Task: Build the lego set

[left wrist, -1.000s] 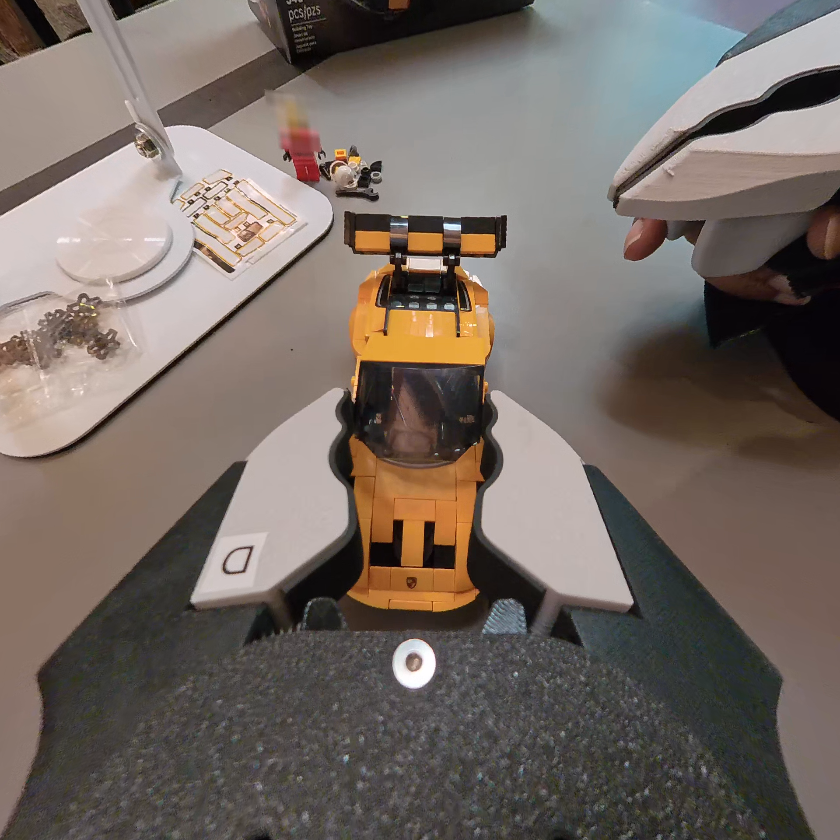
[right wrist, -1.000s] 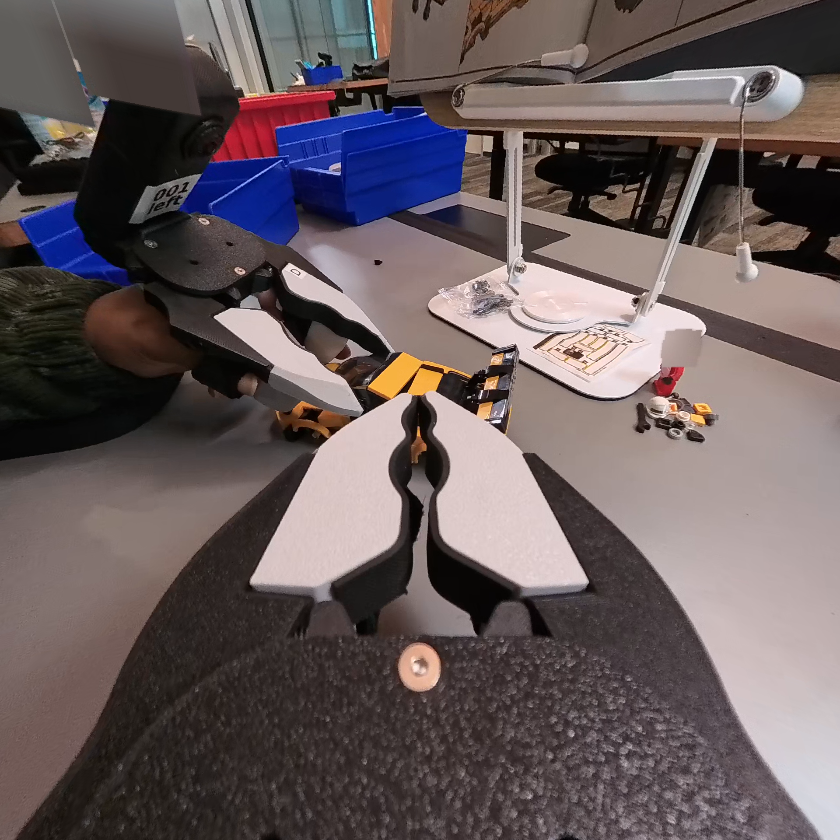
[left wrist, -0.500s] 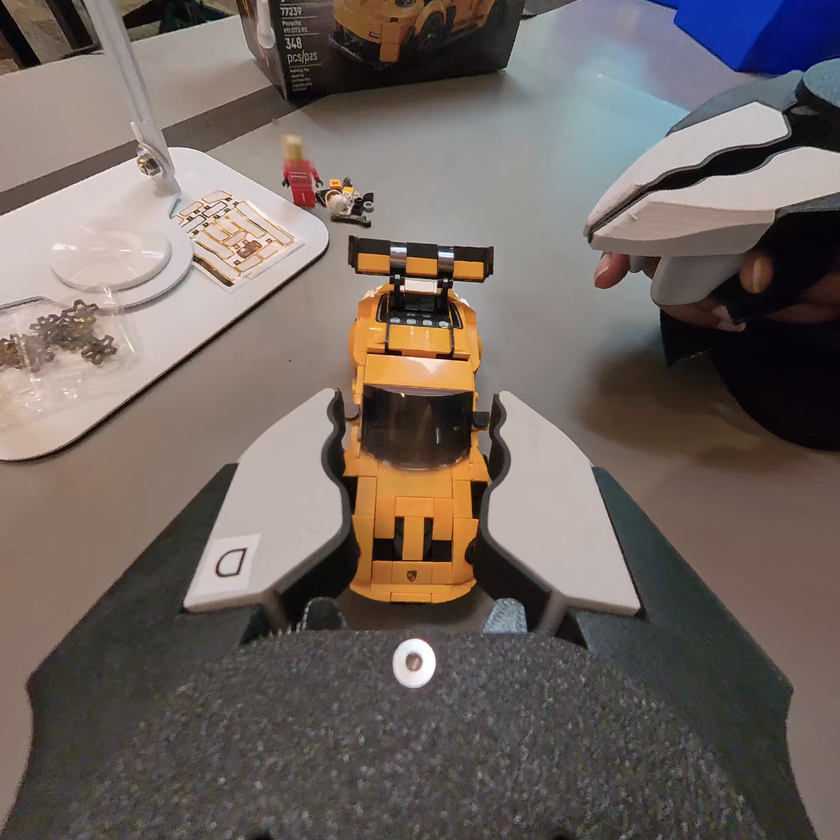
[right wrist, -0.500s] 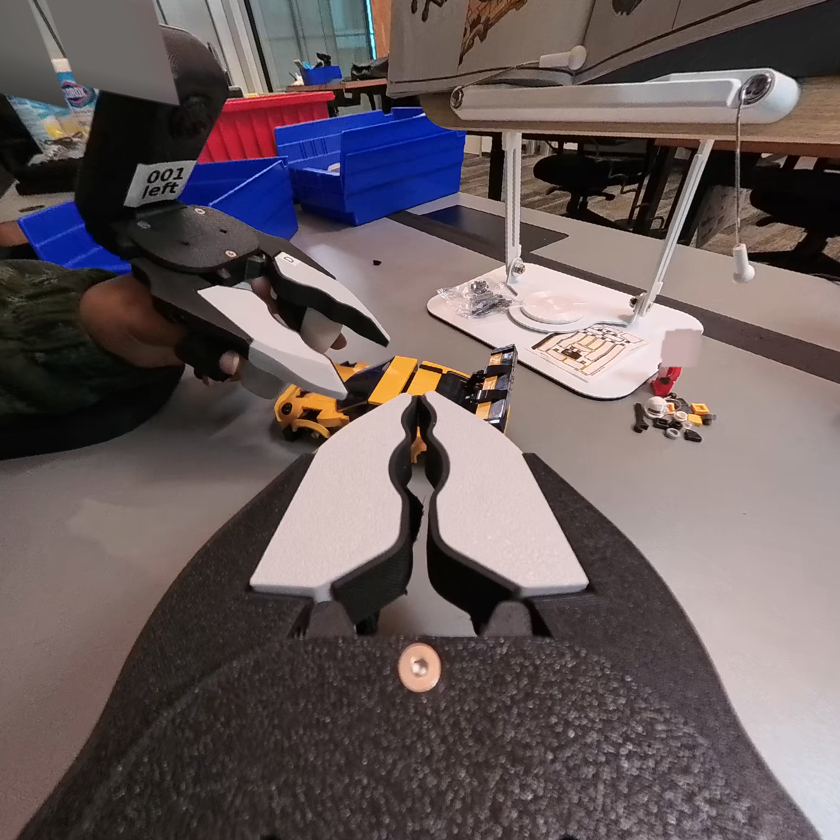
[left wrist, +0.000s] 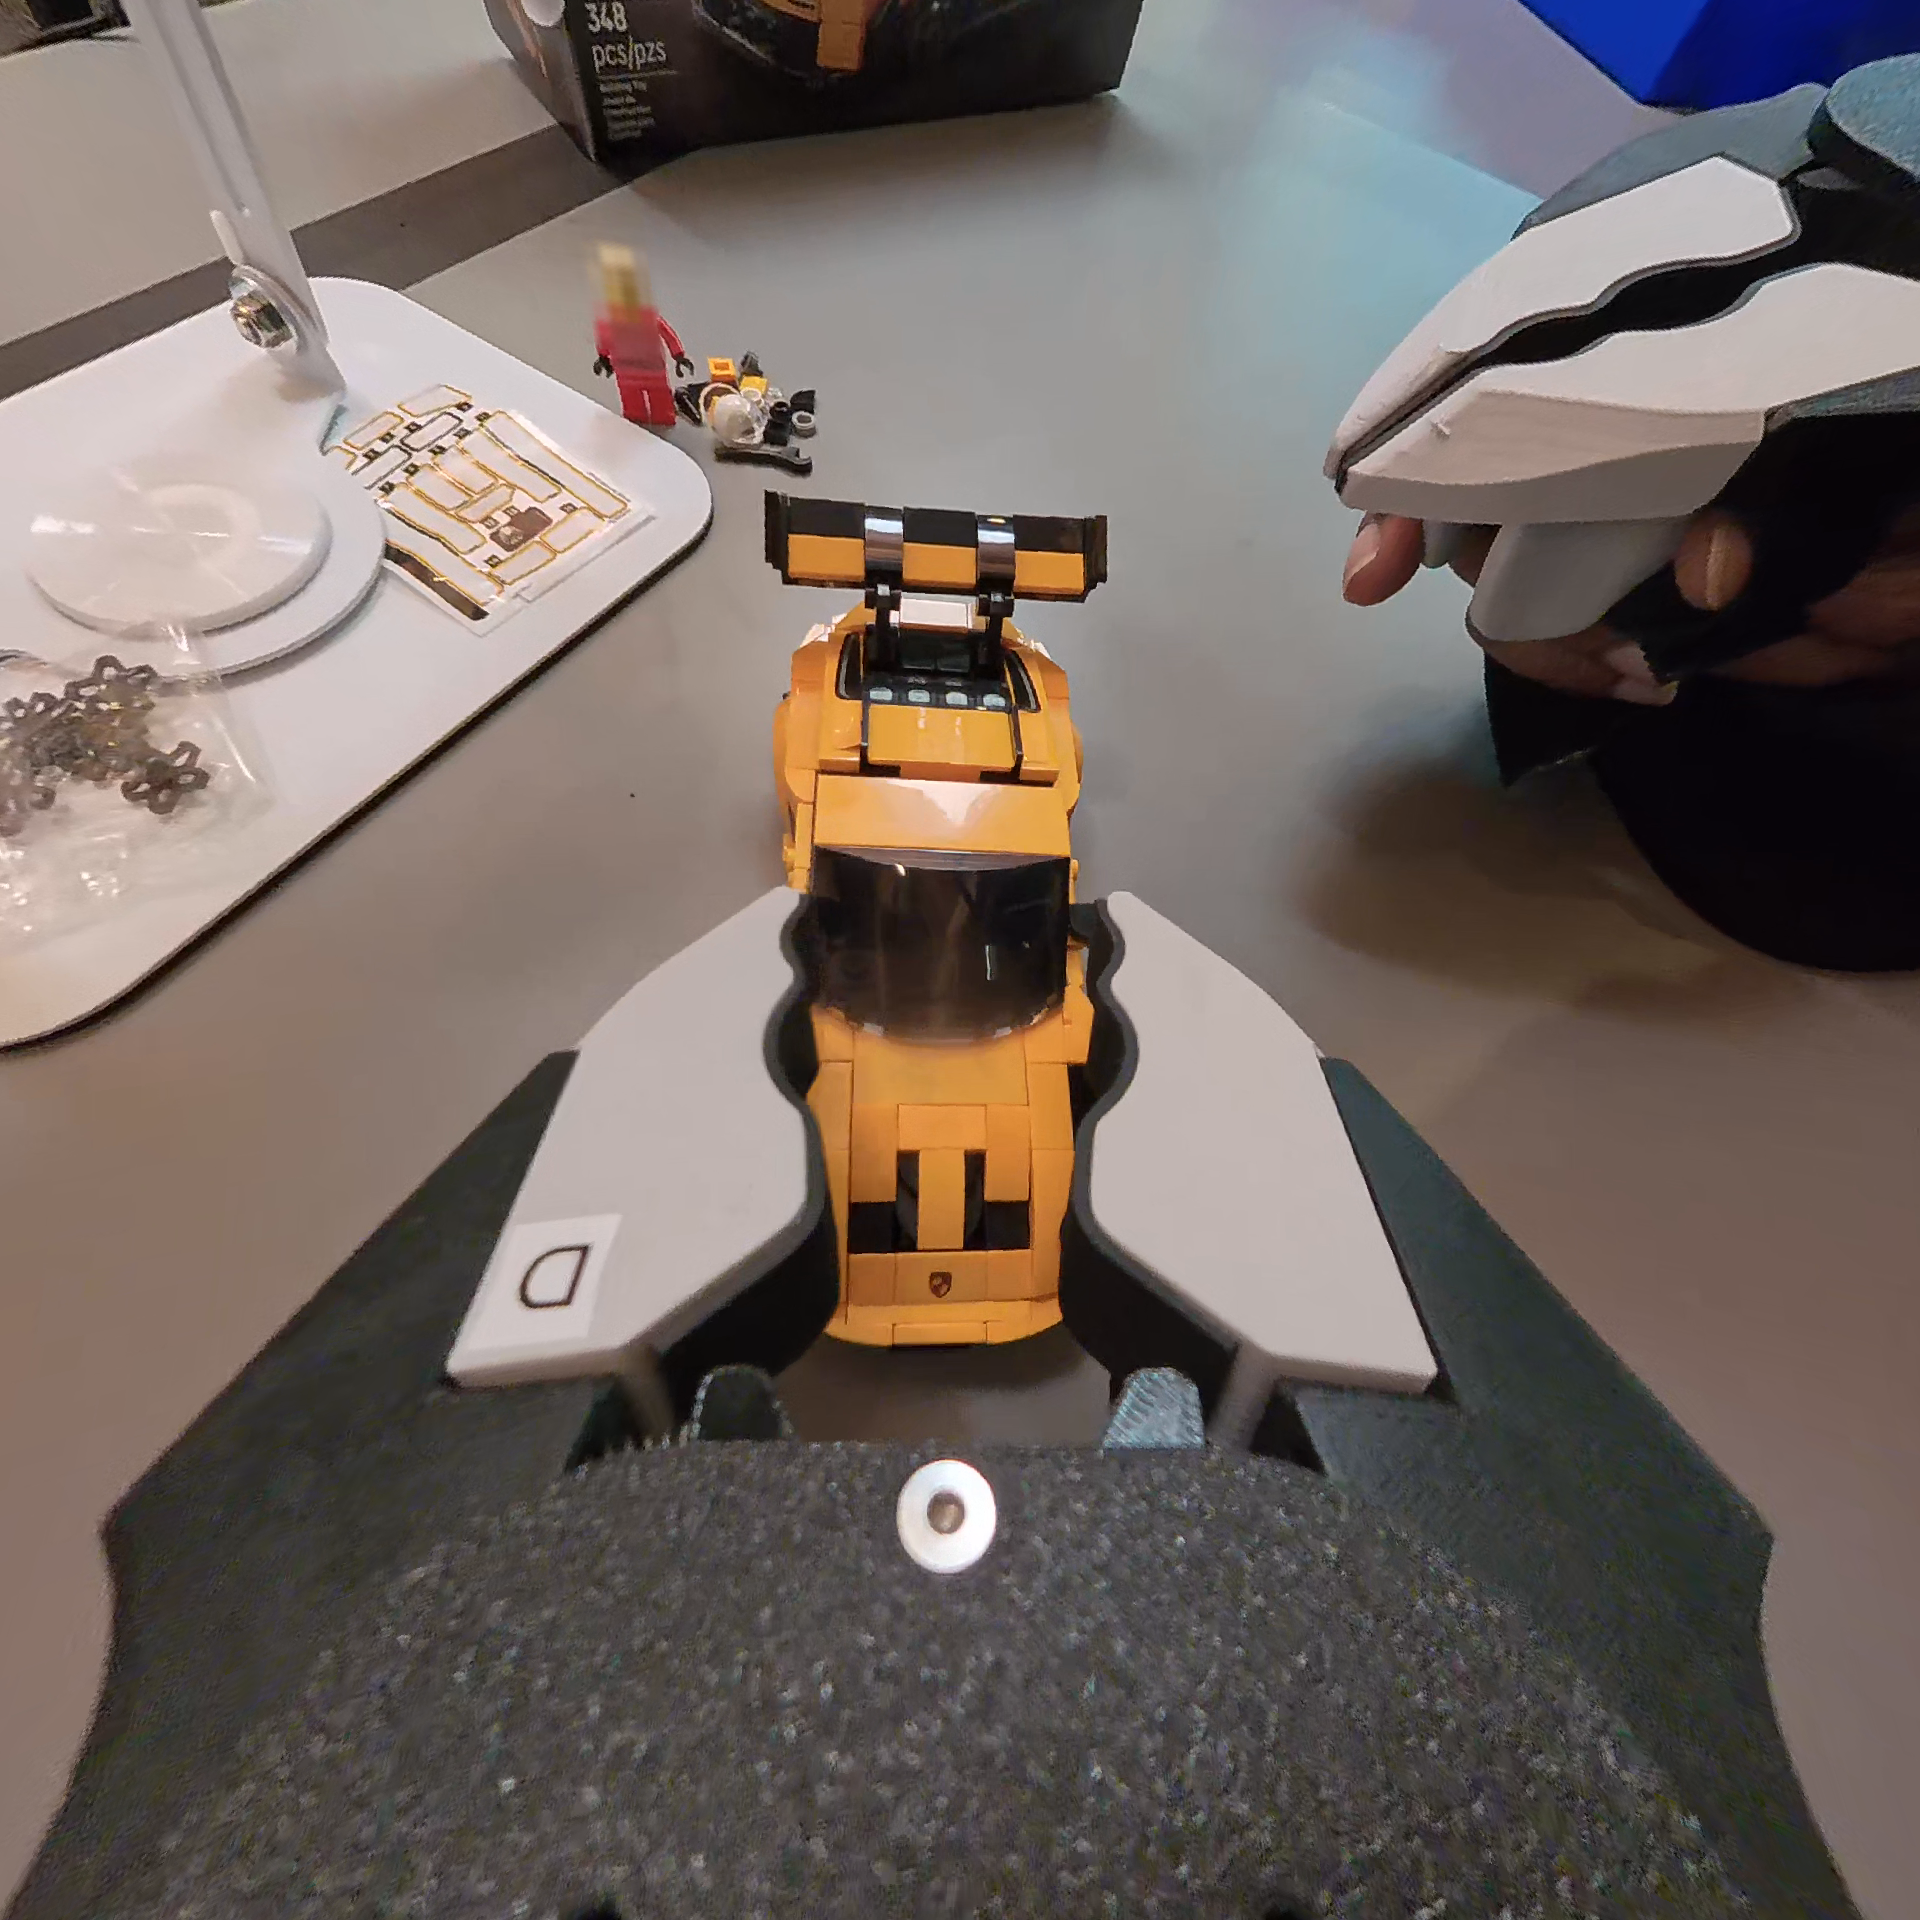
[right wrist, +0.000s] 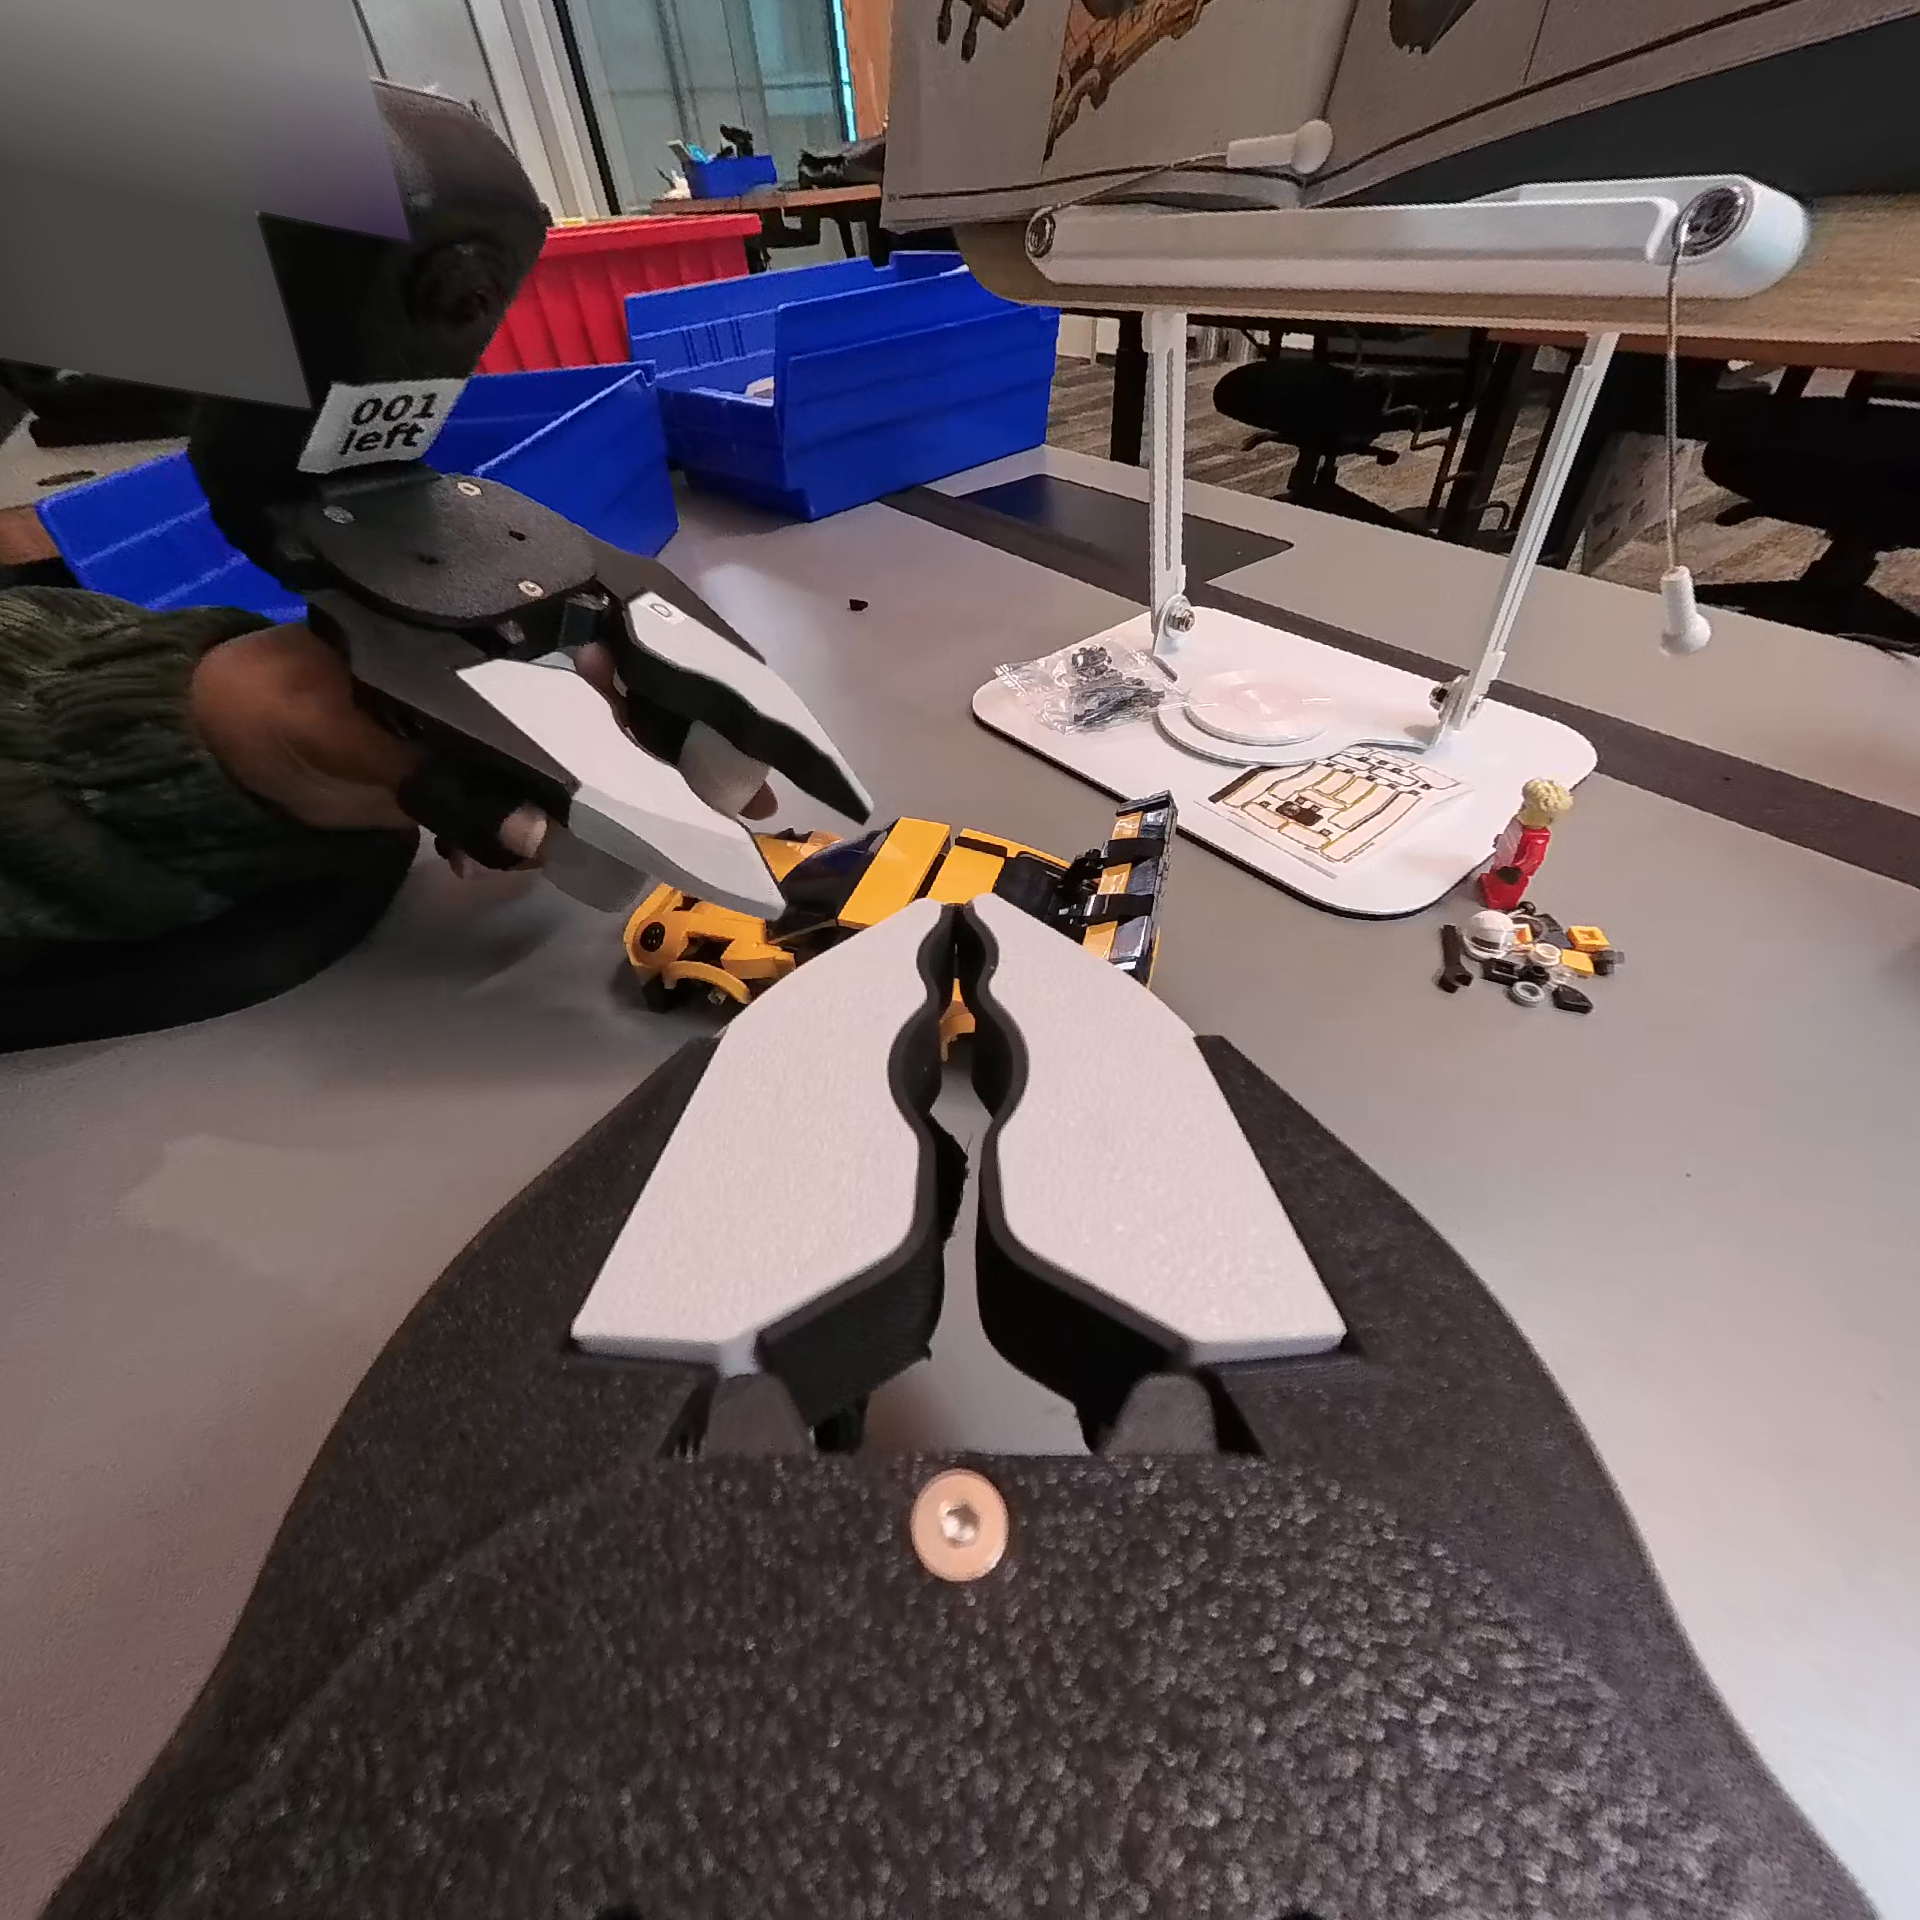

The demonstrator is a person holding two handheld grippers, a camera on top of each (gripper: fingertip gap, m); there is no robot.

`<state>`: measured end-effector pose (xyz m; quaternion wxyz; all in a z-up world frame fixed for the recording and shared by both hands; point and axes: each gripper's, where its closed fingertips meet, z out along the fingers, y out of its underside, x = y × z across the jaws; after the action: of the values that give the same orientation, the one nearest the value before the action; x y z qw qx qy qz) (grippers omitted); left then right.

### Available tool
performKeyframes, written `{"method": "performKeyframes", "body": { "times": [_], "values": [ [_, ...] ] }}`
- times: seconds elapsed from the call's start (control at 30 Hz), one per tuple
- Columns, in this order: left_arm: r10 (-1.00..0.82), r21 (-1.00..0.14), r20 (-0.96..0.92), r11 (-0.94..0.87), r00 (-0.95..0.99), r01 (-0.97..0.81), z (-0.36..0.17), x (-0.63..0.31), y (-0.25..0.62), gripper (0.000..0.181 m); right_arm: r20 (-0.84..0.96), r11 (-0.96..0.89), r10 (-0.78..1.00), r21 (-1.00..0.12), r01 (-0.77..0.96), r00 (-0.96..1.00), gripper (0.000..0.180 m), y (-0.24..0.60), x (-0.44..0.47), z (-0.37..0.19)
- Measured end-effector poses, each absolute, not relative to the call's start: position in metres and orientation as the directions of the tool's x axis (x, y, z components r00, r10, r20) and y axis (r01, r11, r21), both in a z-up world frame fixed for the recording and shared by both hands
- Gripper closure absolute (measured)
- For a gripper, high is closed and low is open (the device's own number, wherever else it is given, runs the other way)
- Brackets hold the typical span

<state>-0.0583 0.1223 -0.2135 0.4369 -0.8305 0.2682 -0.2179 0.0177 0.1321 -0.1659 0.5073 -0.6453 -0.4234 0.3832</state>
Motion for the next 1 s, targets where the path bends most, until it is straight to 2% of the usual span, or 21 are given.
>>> {"method": "performKeyframes", "body": {
  "times": [0.43,0.6,0.73,1.0],
  "values": [
    [-0.635,-0.831,0.087,-0.471,0.768,-0.296,-0.218,-0.054,0.131,0.134,-0.066,-0.123,0.937,-0.982,0.146,0.343,0.18,0.131,0.018,-0.162],
    [-0.661,-0.858,0.118,-0.443,0.741,-0.26,-0.208,-0.049,0.126,0.128,-0.065,-0.122,0.936,-0.982,0.146,0.347,0.18,0.131,0.019,-0.162],
    [-0.671,-0.852,0.05,-0.415,0.74,-0.318,-0.206,-0.062,0.123,0.127,-0.061,-0.12,0.935,-0.981,0.15,0.35,0.18,0.132,0.019,-0.162],
    [-0.69,-0.773,0.093,-0.504,0.718,-0.385,-0.221,-0.082,0.105,0.106,-0.066,-0.13,0.936,-0.978,0.165,0.347,0.18,0.132,0.017,-0.167]
  ]
}}
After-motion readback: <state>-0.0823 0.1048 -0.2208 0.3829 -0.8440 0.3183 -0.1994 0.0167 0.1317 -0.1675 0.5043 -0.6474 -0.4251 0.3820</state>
